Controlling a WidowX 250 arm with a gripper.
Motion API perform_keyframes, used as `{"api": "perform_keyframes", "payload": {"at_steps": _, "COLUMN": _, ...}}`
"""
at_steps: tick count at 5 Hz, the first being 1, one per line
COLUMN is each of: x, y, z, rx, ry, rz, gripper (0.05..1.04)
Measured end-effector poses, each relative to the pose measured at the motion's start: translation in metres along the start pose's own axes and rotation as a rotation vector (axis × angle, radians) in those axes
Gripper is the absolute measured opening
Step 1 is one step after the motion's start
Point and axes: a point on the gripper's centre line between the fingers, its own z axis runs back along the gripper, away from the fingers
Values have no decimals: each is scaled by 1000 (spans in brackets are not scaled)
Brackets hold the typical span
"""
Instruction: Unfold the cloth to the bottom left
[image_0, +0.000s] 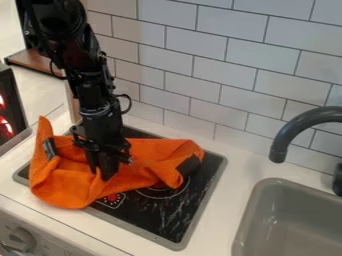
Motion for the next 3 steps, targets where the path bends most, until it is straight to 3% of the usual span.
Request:
{"api": "perform_keyframes", "payload": {"at_steps": 1, "x": 1, "y": -1, "z": 5, "rx": 0, "ry": -17, "rz": -7, "gripper": 76}}
{"api": "perform_keyframes", "payload": {"at_steps": 3, "x": -16, "y": -16, "z": 31, "rx": -9, "ry": -63, "rz": -96, "gripper": 68}}
